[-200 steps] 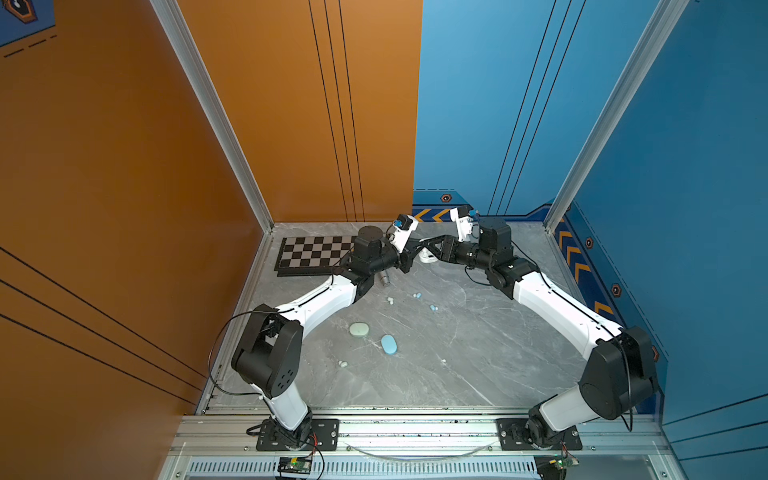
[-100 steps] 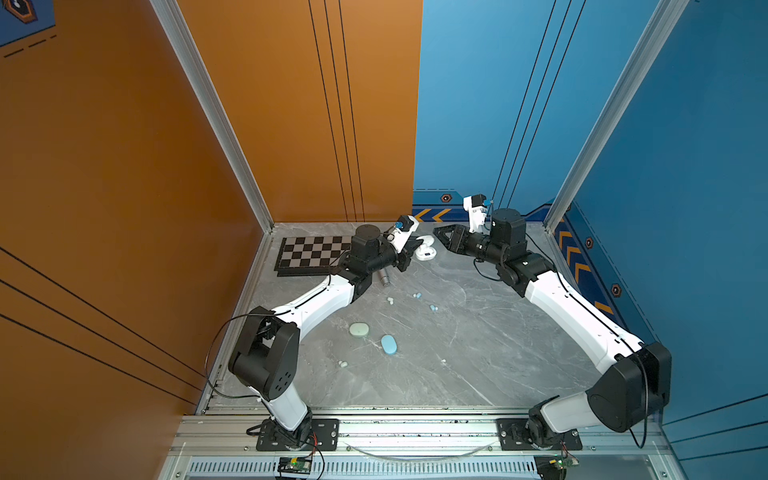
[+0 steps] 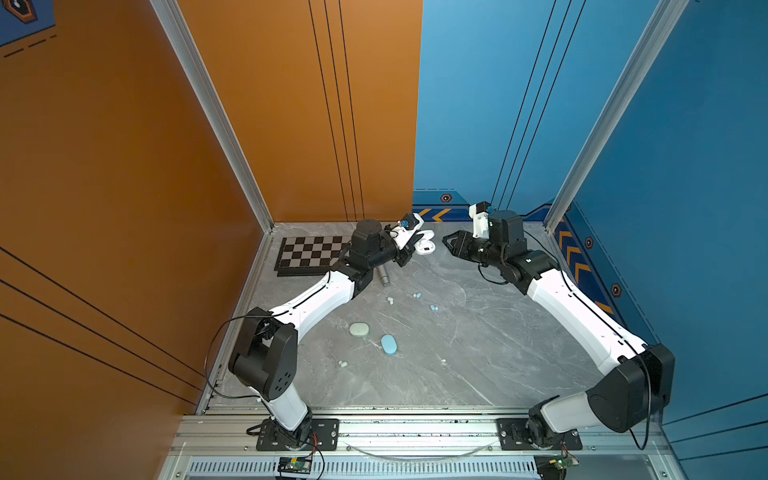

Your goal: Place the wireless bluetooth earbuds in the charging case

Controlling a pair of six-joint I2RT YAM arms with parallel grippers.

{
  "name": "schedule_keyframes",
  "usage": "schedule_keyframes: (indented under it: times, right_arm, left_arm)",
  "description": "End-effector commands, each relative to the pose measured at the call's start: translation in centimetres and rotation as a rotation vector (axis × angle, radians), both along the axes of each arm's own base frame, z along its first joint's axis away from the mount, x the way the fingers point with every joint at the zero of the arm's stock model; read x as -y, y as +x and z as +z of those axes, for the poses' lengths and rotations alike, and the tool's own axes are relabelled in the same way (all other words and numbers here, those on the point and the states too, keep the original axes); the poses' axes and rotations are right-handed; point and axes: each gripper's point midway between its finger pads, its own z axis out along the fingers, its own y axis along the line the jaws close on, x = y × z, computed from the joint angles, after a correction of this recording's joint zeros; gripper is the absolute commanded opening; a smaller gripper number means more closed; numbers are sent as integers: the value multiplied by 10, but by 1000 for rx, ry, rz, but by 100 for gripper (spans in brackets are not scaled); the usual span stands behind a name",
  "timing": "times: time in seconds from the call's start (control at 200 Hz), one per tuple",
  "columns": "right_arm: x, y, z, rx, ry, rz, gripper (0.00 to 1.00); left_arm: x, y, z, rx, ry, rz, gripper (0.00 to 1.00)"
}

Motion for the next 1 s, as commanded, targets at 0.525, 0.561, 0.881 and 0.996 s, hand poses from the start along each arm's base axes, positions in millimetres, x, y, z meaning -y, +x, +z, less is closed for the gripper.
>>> schedule_keyframes:
  times: [0.525,0.561,0.881,0.996]
  right_arm:
    - [-26,17,-18,9,-128,34,40]
    - [-27,18,-19,10,-130,35,40]
    - [-28,19,-22,15,-150,43,40]
    - [-25,20,-20,22,-154,35,40]
  left_arm:
    - [10,-11,28,37,-30,-42,0]
    - [11,-12,27,37,-30,-44,0]
    - [9,-10,25,31,-28,-32,0]
    - [5,-8,24,29,-26,-18,0]
